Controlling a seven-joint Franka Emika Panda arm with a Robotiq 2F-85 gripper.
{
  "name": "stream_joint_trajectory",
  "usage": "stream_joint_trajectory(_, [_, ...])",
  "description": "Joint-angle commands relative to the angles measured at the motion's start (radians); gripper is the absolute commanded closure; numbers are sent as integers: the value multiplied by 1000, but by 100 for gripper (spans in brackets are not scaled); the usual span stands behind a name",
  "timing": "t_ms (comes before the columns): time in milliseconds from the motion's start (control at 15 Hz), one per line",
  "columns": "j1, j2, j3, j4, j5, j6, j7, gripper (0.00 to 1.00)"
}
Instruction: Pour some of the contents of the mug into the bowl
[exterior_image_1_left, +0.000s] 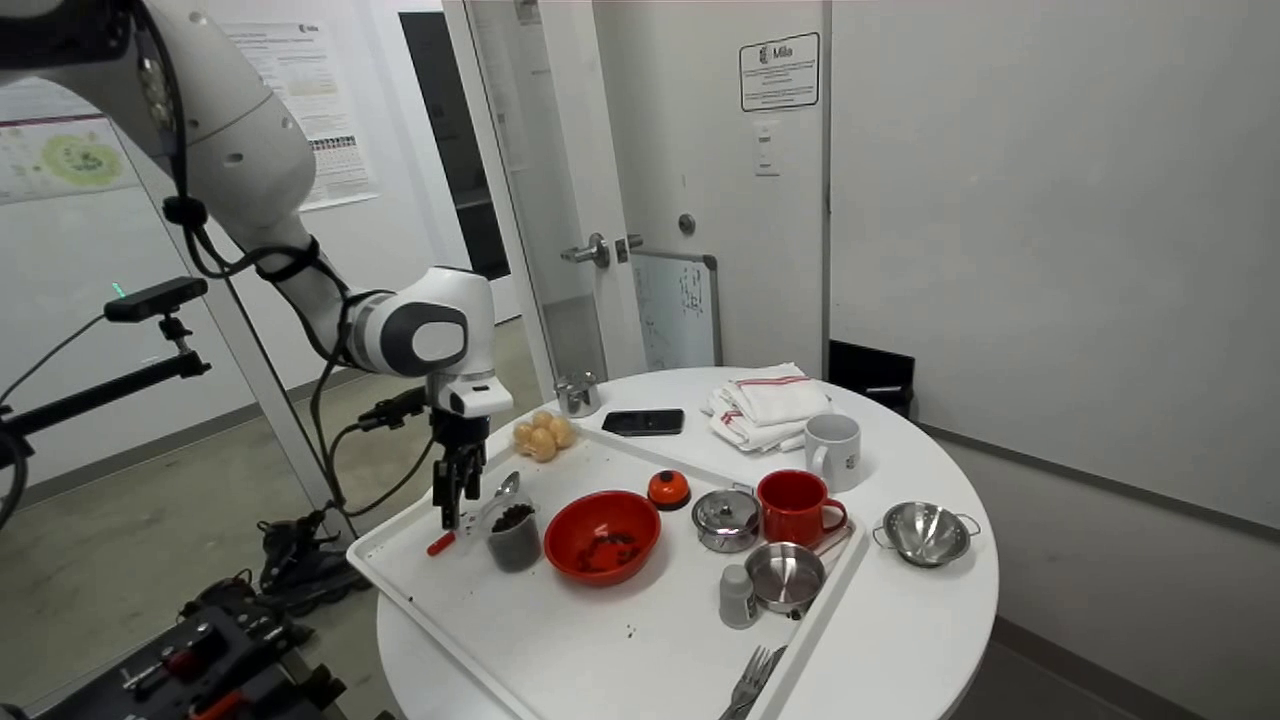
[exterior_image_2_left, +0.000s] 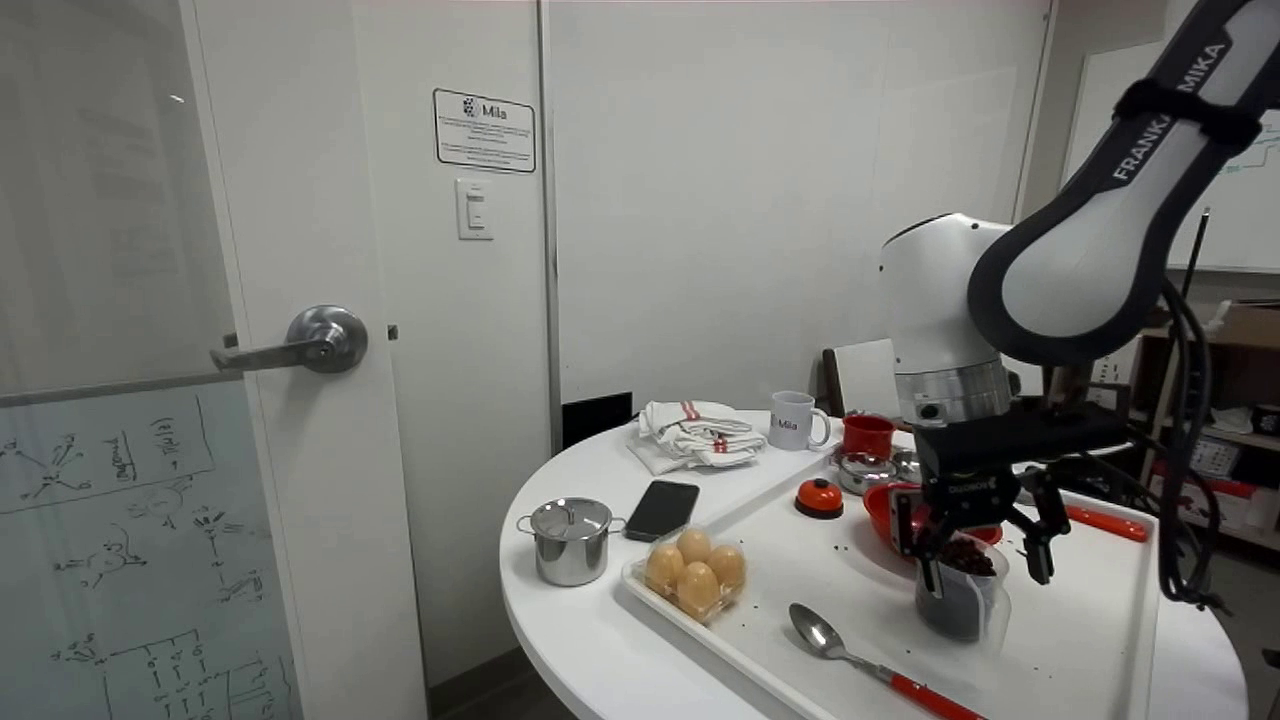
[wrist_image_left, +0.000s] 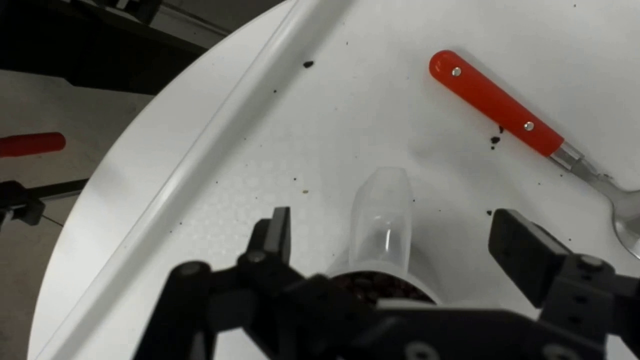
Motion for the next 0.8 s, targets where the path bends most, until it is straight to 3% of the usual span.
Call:
stream_joint_trajectory(0, [6, 43, -6, 42, 54, -25, -34, 27])
stream_joint_trajectory(600, [12, 44, -17, 46, 74, -11, -30, 95])
stream_joint_trajectory(733, [6, 22, -19, 38, 82, -11, -31, 90])
